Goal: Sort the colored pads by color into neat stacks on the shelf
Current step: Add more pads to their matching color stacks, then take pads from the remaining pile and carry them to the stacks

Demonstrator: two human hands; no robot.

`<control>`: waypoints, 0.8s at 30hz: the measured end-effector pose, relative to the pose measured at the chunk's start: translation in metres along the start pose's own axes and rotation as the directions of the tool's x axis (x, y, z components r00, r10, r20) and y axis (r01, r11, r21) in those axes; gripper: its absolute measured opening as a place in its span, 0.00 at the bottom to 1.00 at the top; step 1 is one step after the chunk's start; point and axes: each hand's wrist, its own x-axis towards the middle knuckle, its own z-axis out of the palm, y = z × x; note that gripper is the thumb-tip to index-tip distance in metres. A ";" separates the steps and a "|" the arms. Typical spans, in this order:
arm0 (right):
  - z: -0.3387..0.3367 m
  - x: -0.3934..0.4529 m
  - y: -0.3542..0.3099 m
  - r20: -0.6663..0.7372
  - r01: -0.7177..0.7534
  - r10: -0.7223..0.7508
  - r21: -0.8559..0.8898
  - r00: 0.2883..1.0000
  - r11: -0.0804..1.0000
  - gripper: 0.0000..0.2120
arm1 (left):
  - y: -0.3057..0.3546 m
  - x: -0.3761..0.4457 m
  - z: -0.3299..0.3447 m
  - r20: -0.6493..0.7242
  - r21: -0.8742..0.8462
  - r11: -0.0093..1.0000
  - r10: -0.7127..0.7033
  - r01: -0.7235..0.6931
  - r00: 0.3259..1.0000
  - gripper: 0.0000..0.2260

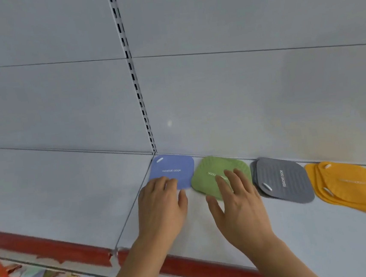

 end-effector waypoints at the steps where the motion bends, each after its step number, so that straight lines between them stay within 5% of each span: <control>1: 0.002 -0.001 -0.012 0.011 0.020 -0.020 -0.002 1.000 1.000 0.26 | -0.011 -0.006 -0.003 -0.008 -0.006 1.000 -0.004 0.004 1.000 0.13; 13: 0.056 -0.010 -0.243 0.072 0.225 -0.225 0.011 0.972 0.974 0.31 | -0.236 -0.098 -0.073 -0.112 0.011 0.978 -0.207 0.209 0.972 0.22; 24: 0.116 0.015 -0.440 0.197 0.398 -0.391 0.004 0.899 0.917 0.36 | -0.441 -0.152 -0.119 -0.075 0.045 0.896 -0.438 0.442 0.896 0.28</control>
